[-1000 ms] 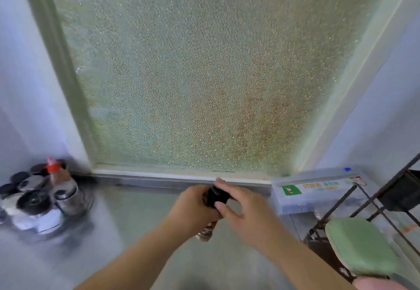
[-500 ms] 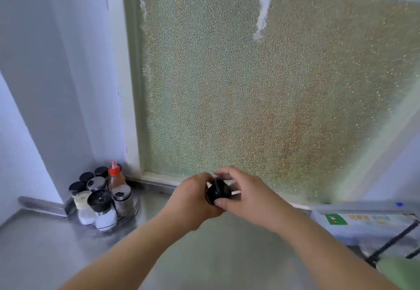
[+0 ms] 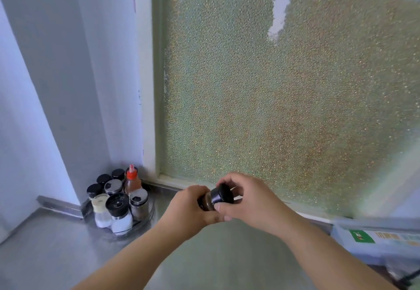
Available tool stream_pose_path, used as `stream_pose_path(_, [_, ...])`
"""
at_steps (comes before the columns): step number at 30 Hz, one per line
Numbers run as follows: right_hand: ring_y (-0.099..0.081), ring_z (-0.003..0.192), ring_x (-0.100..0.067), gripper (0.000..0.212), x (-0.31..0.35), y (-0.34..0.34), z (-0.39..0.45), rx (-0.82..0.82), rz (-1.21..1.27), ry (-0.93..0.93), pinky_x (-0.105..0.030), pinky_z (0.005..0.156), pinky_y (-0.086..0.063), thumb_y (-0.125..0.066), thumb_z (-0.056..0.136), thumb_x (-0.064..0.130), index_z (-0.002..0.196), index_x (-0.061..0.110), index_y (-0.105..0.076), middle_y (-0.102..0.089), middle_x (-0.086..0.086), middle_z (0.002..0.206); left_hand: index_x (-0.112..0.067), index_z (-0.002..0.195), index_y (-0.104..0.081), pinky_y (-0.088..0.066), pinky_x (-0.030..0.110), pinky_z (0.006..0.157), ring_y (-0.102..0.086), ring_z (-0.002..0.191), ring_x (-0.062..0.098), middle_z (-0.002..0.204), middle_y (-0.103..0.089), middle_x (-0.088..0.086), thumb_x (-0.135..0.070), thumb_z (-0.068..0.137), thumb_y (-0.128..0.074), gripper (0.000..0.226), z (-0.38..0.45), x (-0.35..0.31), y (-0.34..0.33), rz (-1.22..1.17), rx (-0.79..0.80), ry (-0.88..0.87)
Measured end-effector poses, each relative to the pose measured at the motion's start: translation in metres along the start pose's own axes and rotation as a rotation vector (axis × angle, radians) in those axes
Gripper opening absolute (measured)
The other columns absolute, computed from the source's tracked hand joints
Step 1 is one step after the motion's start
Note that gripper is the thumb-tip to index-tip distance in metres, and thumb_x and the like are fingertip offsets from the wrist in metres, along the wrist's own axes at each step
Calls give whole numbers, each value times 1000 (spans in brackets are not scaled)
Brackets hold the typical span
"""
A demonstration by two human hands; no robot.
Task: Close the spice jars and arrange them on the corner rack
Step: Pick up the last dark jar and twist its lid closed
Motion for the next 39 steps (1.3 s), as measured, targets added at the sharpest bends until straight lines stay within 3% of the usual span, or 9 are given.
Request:
stream_pose_path(5, [-64,88,2,33,-2,3,9,59,-48,-23,-11,77,-49,-76,72,21,98,34,-60,-68,15,98,-32,89,-59,-40,11,52,-52,54,-6,75,-61,-11,-26,65,-79,32,0,3,15,-126,106,15])
stream_pose_path(9, [-66,88,-2,31,-1,0,12,77,-43,-37,-19,81,-53,-77,72,21,96,31,-60,-69,12,98,-43,83,-57,-44,16,55,-54,56,-6,78,-61,-12,-23,64,-80,36,1,4,22,-71,100,3])
stream_pose_path(14, [-65,90,0,31,-1,-3,13,96,-81,-49,-30,87,-54,-77,69,29,94,36,-60,-69,14,96,-24,83,-63,-48,31,61,-54,60,13,74,-60,-3,-29,67,-78,23,-3,2,24,-2,119,-12])
stream_pose_path(20, [-66,55,-11,24,8,-2,9,94,-180,-148,-29,57,-53,-65,76,46,78,23,-60,-71,0,62,-17,93,-62,-45,26,70,-55,78,13,85,-58,-4,-34,68,-71,31,-6,-13,22,273,2,-290])
stream_pose_path(24, [-57,39,-17,56,1,-13,4,262,49,-460,-21,38,-43,-42,89,56,76,4,-56,-61,-8,50,-17,99,-62,-48,29,67,-57,77,14,92,-61,-2,-38,63,-67,42,-10,-14,18,369,-19,-413])
stream_pose_path(27, [-67,58,-18,74,-1,-8,4,294,-2,-448,-25,56,-54,-33,79,73,91,5,-61,-71,-10,73,-20,102,-62,-46,25,70,-55,77,10,87,-57,-9,-40,63,-68,44,-9,-12,19,265,-18,-338])
stream_pose_path(30, [-59,99,0,61,12,9,6,255,-226,-114,-18,86,-48,-61,79,54,133,35,-42,-54,13,125,-21,98,-64,-40,17,68,-50,73,4,79,-50,-17,-33,63,-77,39,-4,-10,26,185,-72,-275])
stream_pose_path(35, [-69,76,-9,24,11,4,5,171,-280,-37,-35,80,-55,-61,85,40,101,22,-63,-73,2,89,-20,94,-65,-37,12,67,-48,71,-1,76,-48,-21,-23,61,-81,37,-7,-9,27,194,-84,-279])
stream_pose_path(39, [-72,65,-20,53,2,-3,4,229,-183,-206,-26,63,-56,-43,89,55,95,5,-62,-74,-10,83,-22,97,-65,-36,8,67,-46,71,-8,77,-50,-22,-28,61,-81,40,-12,-3,22,182,-63,-255])
Point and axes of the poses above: each hand's wrist, its own z-axis towards the middle knuckle, its own y-axis out of the back of the hand, x = y × z, the point moved 4 cm from there along z, towards the middle knuckle
